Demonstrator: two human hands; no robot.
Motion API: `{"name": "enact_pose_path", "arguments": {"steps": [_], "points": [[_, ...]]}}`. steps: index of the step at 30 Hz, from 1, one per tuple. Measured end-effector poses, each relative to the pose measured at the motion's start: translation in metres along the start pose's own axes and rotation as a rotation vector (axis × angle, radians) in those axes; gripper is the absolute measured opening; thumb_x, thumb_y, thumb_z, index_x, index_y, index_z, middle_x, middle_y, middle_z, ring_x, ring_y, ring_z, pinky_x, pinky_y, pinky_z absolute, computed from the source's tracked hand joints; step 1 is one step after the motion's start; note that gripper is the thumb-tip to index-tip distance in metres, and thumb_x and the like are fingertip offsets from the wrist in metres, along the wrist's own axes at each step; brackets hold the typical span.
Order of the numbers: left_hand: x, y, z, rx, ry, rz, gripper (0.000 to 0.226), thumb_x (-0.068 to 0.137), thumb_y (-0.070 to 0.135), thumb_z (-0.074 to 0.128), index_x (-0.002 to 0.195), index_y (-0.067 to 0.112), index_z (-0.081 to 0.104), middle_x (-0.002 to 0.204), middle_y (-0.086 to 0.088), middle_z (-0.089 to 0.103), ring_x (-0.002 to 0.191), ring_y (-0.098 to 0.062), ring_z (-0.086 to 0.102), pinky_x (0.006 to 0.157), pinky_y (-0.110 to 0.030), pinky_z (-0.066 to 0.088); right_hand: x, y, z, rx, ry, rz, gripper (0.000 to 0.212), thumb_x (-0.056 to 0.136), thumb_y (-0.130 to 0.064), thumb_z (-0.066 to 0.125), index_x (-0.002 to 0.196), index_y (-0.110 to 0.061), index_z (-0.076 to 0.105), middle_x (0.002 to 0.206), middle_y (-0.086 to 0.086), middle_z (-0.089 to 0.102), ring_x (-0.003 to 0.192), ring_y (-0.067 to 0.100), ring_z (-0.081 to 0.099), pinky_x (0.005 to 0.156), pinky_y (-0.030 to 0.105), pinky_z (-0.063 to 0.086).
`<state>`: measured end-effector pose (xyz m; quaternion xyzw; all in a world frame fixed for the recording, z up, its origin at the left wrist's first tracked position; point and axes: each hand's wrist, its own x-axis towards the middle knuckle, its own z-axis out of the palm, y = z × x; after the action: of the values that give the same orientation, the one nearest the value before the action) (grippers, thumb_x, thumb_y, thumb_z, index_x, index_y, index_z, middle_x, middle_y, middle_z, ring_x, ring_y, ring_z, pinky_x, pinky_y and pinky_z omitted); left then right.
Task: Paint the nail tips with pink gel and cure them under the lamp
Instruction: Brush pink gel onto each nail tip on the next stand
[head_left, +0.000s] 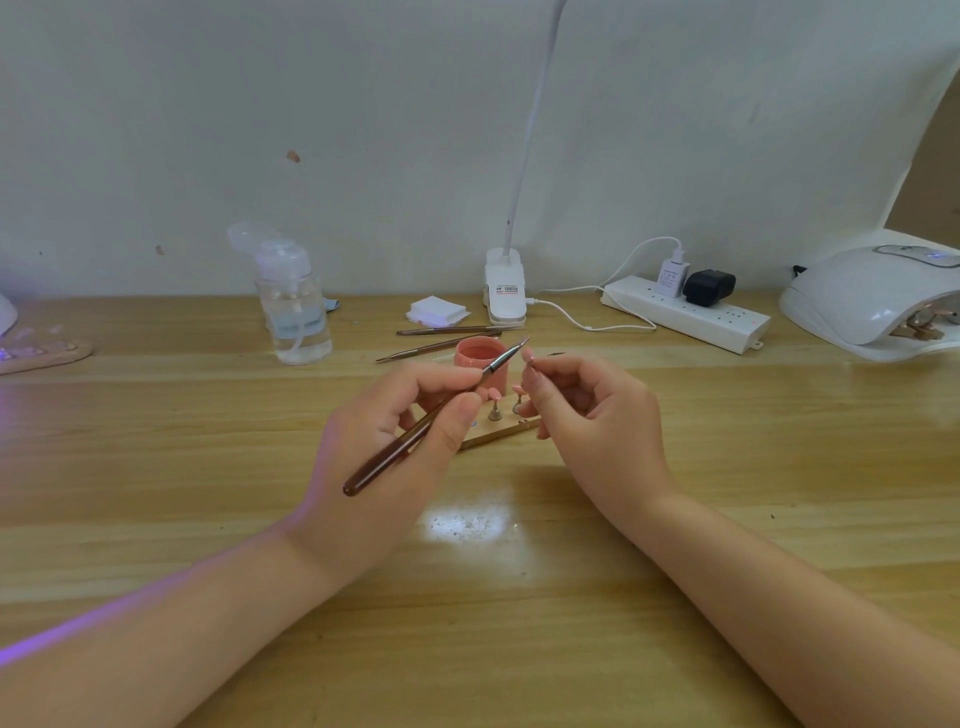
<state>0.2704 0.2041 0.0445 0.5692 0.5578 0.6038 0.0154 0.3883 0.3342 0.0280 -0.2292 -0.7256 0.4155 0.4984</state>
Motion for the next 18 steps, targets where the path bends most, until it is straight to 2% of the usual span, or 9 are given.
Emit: {"name": "enact_pose_path", "arguments": {"steps": [3, 7, 10, 13, 16, 18], "points": [[-0.0017, -0.0017, 0.0001, 0.017, -0.012, 0.001, 0.008, 0.088, 0.031, 0.062, 0.095, 0.035, 0.064, 0.089, 0.026, 0.070, 0.082, 0.003, 0.063, 0.071, -0.010, 0.045, -0.0004, -0.0014, -0.0003, 0.011, -0.006, 0.016, 0.010, 0.089, -0.010, 0.068, 0.094, -0.019, 0.070, 0.076, 0.000, 0.073, 0.071, 0.016, 0.071, 0.066, 0.042, 0.058], [-0.0031, -0.0016, -0.0035, 0.037, 0.002, 0.018, 0.011, 0.088, 0.037, 0.051, 0.091, 0.034, 0.061, 0.087, 0.017, 0.071, 0.082, -0.008, 0.065, 0.071, -0.021, 0.048, -0.0005, -0.0032, -0.0007, 0.027, -0.009, 0.020, 0.011, 0.089, -0.011, 0.068, 0.092, -0.021, 0.070, 0.076, 0.000, 0.072, 0.071, 0.016, 0.071, 0.064, 0.042, 0.058], [-0.0019, 0.0001, -0.0018, 0.039, -0.001, 0.039, 0.011, 0.090, 0.034, 0.052, 0.096, 0.036, 0.061, 0.092, 0.023, 0.071, 0.087, -0.002, 0.064, 0.074, -0.015, 0.046, -0.0010, -0.0032, -0.0007, 0.023, -0.008, 0.019, 0.011, 0.088, -0.011, 0.068, 0.092, -0.021, 0.070, 0.076, 0.000, 0.072, 0.071, 0.014, 0.071, 0.065, 0.041, 0.058], [-0.0020, -0.0018, -0.0006, 0.058, -0.020, 0.037, 0.011, 0.088, 0.036, 0.052, 0.095, 0.037, 0.062, 0.091, 0.025, 0.070, 0.082, 0.003, 0.062, 0.071, -0.013, 0.045, -0.0012, -0.0034, -0.0009, 0.026, -0.014, 0.016, 0.011, 0.089, -0.010, 0.067, 0.093, -0.020, 0.070, 0.076, -0.001, 0.073, 0.071, 0.015, 0.071, 0.065, 0.039, 0.058], [-0.0032, -0.0043, -0.0024, 0.070, -0.001, 0.043, 0.010, 0.086, 0.034, 0.050, 0.087, 0.034, 0.060, 0.083, 0.019, 0.070, 0.078, -0.004, 0.062, 0.070, -0.021, 0.045, -0.0012, -0.0040, -0.0006, 0.046, -0.014, 0.022, 0.012, 0.089, -0.009, 0.067, 0.093, -0.019, 0.070, 0.074, -0.003, 0.073, 0.070, 0.016, 0.070, 0.062, 0.038, 0.058], [-0.0028, -0.0038, -0.0026, 0.067, 0.017, 0.052, 0.010, 0.087, 0.033, 0.050, 0.088, 0.035, 0.059, 0.085, 0.020, 0.070, 0.080, -0.002, 0.062, 0.071, -0.019, 0.044, -0.0011, -0.0040, -0.0003, 0.053, -0.018, 0.026, 0.010, 0.089, -0.009, 0.067, 0.094, -0.018, 0.070, 0.074, -0.002, 0.072, 0.069, 0.016, 0.070, 0.060, 0.034, 0.057]]}}
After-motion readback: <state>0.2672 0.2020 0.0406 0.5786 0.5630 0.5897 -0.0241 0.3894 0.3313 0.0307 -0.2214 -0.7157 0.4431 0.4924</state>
